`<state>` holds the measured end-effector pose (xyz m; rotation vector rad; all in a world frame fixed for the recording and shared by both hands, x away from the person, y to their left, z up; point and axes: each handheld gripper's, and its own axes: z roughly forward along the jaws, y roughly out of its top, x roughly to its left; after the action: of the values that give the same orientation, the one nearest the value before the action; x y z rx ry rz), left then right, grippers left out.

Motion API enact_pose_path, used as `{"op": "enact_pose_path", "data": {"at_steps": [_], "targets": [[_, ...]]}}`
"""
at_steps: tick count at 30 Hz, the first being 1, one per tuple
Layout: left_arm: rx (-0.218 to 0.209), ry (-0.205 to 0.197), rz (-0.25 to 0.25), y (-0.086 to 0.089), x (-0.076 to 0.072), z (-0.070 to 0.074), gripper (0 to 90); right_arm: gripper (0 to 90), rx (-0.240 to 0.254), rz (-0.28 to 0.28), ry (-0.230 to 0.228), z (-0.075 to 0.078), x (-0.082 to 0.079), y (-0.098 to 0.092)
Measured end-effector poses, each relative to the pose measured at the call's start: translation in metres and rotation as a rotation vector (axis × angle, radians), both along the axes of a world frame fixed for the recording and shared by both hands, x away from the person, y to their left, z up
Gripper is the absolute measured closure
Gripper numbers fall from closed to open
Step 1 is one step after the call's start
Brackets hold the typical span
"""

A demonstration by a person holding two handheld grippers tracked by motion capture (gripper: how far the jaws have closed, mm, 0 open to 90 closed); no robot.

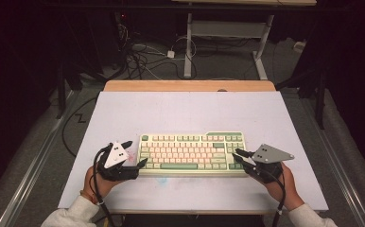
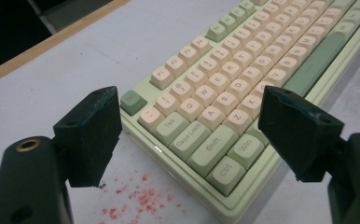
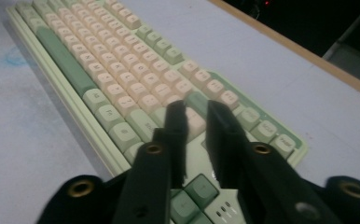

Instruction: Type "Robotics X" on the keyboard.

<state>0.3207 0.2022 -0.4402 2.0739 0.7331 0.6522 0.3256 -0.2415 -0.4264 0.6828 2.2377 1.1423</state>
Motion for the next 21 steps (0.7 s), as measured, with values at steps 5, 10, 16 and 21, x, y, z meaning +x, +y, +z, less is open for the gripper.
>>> {"op": "enact_pose_path", "data": {"at_steps": [5, 10, 16, 21], "targets": [[0.001, 0.008, -0.015, -0.008, 0.006, 0.004, 23.0, 90.0, -0.054, 0.04, 0.043, -0.005, 0.008, 0.018], [0.008, 0.038, -0.024, -0.015, 0.012, 0.007, 26.3, 90.0, -0.089, 0.051, 0.07, -0.01, 0.014, 0.027], [0.005, 0.083, -0.04, -0.022, 0.018, 0.009, 33.9, 90.0, -0.122, 0.064, 0.101, -0.017, 0.019, 0.036], [0.014, 0.098, -0.082, -0.028, 0.021, 0.011, 48.6, 90.0, -0.15, 0.063, 0.111, -0.022, 0.021, 0.04]]}}
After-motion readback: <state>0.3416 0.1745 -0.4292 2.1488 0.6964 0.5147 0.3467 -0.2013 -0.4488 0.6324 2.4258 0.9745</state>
